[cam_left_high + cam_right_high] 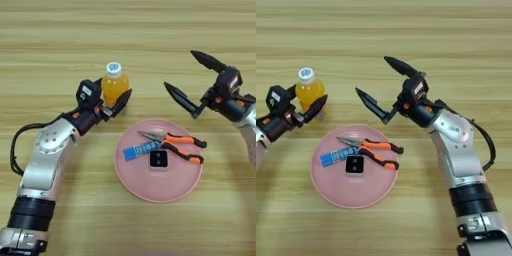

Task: Move the objects on the table

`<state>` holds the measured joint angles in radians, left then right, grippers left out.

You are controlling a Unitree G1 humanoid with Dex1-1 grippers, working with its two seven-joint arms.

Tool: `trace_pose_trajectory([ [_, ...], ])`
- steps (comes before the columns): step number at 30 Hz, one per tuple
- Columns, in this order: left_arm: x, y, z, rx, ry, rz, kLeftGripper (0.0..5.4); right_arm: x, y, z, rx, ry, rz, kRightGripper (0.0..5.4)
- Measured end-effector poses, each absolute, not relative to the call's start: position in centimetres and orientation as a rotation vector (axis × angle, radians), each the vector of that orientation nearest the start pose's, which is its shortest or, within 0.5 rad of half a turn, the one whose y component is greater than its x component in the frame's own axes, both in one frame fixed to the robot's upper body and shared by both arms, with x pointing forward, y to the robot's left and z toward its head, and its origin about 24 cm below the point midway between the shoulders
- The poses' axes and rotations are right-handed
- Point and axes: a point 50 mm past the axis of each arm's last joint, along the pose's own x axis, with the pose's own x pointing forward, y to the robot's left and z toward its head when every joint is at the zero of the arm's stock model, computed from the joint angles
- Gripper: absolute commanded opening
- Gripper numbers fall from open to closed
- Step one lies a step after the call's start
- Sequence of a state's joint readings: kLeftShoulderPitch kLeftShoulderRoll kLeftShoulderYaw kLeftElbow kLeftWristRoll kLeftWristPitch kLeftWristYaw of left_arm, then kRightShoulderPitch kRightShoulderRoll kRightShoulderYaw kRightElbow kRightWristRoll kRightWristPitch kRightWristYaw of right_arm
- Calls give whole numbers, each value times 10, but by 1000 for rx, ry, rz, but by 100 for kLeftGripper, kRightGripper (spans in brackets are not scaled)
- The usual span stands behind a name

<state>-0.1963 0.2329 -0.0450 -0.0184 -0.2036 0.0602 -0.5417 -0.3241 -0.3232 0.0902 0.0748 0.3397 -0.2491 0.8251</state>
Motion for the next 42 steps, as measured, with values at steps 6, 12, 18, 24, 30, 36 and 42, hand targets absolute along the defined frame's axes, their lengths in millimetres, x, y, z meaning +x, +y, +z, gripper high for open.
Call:
trace_pose_trajectory([
  [6, 278, 138, 101, 87, -155, -666, 340, 276, -130, 127, -201, -390, 1068, 540],
  [12, 279, 135, 106, 93, -173, -677, 340, 273, -124, 120, -218, -343, 1125, 540],
  [18, 278, 133, 107, 95, -175, -687, 340, 274, -120, 112, -257, -301, 1140, 540],
  [24, 276, 130, 109, 99, -186, -706, 340, 278, -114, 96, -286, -224, 1125, 540],
  [30, 276, 129, 109, 103, -184, -710, 340, 285, -103, 94, -316, -224, 1113, 540],
  [36, 276, 129, 110, 105, -188, -714, 340, 291, -93, 92, -310, -219, 1088, 540],
  [42, 276, 128, 111, 103, -186, -715, 340, 296, -79, 95, -293, -241, 1080, 540],
])
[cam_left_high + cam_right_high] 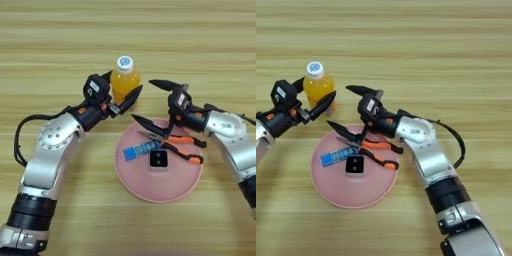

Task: Move the objects on the table

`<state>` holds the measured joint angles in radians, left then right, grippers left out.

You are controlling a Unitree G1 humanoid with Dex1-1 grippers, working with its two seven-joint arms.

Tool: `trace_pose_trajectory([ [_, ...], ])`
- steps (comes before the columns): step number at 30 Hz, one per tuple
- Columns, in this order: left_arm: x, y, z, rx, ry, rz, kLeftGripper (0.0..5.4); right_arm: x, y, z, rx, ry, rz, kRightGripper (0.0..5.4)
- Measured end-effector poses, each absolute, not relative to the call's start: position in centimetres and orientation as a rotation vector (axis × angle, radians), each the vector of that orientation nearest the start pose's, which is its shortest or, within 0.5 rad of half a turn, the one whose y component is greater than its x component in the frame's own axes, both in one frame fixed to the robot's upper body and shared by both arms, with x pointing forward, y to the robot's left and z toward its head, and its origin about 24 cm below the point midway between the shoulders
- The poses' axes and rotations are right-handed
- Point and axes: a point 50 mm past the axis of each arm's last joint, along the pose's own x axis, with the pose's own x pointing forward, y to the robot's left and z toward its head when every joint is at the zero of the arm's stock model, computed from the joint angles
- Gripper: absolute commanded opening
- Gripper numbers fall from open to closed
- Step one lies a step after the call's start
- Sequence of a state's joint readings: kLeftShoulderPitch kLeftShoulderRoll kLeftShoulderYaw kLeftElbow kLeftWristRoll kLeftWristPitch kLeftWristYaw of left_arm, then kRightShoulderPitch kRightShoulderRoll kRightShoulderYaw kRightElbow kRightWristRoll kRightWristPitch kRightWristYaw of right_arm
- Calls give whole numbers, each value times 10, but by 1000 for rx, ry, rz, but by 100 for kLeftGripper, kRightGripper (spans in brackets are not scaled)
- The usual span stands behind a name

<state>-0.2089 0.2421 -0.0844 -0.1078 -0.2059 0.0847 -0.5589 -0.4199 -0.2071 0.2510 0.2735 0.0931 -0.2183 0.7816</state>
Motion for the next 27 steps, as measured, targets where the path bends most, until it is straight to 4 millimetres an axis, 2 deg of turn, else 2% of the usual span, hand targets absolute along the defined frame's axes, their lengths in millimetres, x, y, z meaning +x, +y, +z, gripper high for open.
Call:
trace_pose_trajectory([
  [8, 275, 125, 111, 54, -177, -734, 340, 294, -61, 93, -281, -255, 1109, 540],
  [15, 274, 122, 111, 53, -174, -747, 340, 294, -53, 90, -286, -242, 1118, 540],
  [16, 274, 122, 112, 52, -175, -747, 340, 294, -51, 90, -291, -242, 1121, 518],
  [27, 273, 120, 111, 52, -175, -756, 340, 301, -44, 94, -275, -254, 1063, 403],
])
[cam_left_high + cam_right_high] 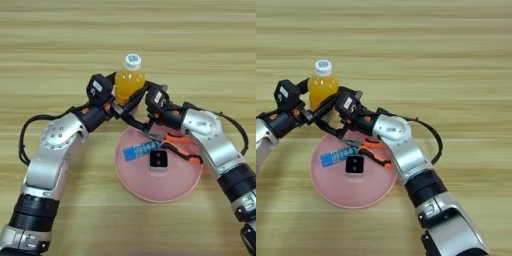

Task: Move the objects on the table

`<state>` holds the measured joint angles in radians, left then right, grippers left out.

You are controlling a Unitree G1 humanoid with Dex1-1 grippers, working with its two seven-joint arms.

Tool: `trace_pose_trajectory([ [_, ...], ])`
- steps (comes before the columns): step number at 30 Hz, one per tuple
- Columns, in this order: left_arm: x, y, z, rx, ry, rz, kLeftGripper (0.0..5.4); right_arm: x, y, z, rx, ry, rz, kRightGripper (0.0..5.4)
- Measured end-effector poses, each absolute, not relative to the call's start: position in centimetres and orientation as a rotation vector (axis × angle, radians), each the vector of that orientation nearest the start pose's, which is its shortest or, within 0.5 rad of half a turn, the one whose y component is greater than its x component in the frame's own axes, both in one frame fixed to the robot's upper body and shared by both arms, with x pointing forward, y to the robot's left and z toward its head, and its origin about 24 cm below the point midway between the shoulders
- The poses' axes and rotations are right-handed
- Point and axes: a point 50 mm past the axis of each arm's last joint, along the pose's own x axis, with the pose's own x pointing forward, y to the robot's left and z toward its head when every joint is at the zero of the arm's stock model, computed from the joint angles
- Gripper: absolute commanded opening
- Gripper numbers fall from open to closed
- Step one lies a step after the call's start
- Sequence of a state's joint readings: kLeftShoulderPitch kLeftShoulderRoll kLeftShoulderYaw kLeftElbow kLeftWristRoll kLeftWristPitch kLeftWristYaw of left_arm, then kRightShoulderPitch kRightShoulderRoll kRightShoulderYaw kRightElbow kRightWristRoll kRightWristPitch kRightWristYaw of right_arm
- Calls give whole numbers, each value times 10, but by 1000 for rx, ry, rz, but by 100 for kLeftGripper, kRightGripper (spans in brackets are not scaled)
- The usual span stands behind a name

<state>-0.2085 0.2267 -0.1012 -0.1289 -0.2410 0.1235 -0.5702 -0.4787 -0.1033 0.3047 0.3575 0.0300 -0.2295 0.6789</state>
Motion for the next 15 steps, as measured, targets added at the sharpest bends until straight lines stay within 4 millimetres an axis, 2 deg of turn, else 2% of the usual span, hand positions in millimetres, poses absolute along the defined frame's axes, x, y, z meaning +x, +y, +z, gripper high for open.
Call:
trace_pose_trajectory([
  [15, 274, 121, 111, 56, -175, -747, 340, 304, -42, 93, -273, -257, 1045, 388],
])
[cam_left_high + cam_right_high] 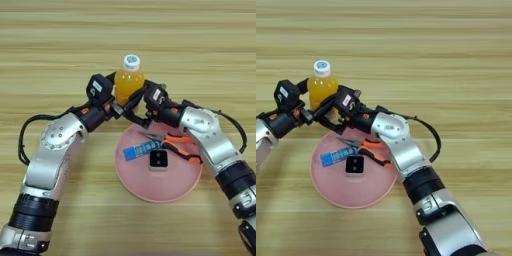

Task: Move the objects on the table

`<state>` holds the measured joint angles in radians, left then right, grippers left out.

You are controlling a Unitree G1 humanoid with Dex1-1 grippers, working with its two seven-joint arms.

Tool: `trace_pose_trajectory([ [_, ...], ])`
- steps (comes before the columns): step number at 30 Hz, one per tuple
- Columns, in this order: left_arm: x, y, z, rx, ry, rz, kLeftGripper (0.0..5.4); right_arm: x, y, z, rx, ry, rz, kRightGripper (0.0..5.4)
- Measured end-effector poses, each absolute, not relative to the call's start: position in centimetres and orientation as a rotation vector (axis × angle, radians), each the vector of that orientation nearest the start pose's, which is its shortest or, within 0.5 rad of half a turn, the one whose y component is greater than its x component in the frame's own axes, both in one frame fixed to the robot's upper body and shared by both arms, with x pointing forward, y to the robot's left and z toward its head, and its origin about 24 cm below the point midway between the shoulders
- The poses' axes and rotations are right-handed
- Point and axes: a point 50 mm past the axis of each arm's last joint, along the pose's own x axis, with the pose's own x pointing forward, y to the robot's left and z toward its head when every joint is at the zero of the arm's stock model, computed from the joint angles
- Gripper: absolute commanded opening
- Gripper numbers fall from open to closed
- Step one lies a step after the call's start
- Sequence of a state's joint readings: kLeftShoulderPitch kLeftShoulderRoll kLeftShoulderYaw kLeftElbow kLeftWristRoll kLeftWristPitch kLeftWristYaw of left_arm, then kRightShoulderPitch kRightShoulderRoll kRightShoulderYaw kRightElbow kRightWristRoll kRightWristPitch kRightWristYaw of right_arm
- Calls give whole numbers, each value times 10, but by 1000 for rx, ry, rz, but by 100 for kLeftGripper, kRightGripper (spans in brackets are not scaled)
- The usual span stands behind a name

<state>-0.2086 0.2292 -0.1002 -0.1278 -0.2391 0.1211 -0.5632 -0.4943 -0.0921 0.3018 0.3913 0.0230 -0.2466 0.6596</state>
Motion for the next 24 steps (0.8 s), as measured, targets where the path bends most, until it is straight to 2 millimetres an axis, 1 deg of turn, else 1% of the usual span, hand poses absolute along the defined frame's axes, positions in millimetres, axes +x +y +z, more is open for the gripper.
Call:
trace_pose_trajectory([
  [5, 274, 121, 112, 57, -182, -741, 340, 306, -42, 94, -271, -257, 1040, 380],
  [6, 274, 121, 112, 57, -184, -740, 376, 306, -42, 93, -269, -255, 1037, 376],
  [13, 273, 119, 117, 51, -218, -757, 457, 309, -46, 91, -260, -241, 1000, 354],
  [14, 272, 119, 120, 54, -243, -761, 467, 310, -47, 91, -259, -240, 996, 353],
  [18, 272, 119, 122, 54, -255, -759, 491, 310, -48, 91, -258, -240, 994, 352],
  [22, 271, 120, 123, 54, -263, -756, 532, 311, -50, 91, -257, -240, 986, 349],
  [24, 271, 120, 123, 50, -265, -755, 540, 312, -52, 92, -254, -242, 974, 349],
])
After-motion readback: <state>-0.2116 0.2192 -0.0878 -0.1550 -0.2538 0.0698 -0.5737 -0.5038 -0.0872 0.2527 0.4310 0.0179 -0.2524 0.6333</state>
